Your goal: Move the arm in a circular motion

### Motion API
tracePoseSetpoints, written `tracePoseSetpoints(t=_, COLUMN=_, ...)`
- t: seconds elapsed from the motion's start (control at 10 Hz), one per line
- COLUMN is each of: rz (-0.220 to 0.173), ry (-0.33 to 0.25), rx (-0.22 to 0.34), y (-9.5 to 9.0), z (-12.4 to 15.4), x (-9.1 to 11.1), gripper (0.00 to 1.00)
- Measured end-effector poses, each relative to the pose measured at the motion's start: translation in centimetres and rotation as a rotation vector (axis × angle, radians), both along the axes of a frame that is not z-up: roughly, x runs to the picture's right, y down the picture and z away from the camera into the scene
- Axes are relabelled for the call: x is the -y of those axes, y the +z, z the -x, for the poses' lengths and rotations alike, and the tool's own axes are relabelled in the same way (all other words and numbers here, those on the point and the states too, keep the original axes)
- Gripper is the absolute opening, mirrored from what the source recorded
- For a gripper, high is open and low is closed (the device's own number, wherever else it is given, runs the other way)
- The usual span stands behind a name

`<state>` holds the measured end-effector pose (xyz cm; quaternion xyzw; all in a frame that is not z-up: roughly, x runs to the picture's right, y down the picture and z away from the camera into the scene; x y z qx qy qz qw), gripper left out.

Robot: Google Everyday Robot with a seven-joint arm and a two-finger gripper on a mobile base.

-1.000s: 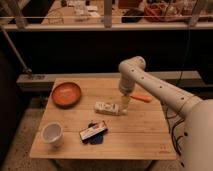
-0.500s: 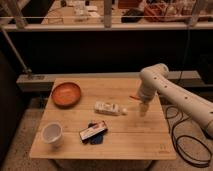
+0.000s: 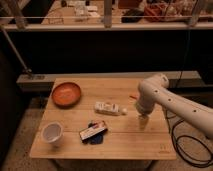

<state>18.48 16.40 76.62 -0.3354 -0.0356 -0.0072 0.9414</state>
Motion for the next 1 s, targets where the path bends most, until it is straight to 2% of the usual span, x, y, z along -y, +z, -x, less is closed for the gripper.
tracePoseSetpoints(t=0.4, rz=0.013, ry=-0.077, rx=0.099, y=-1.5, z=10.0, x=-1.7, gripper=0.80)
tracePoseSetpoints(t=0.5, rz=0.006, ry=-0.118, rx=0.137, y=-1.7, z=12.8, x=-1.7, gripper=0.80)
tracePoseSetpoints(t=0.8, rz=-0.022, ry=-0.241, rx=0.242, y=-1.8, z=19.9, x=-1.1, gripper=0.80)
tracePoseSetpoints(t=0.9, rz=-0.035, ry=-0.289, rx=0.277, y=-1.6, z=22.5, x=-0.6, gripper=0.80)
tracePoseSetpoints(t=1.0, rz=-0.048, ry=-0.312, rx=0.302, y=-1.0, z=25.0, x=0.4, gripper=0.80)
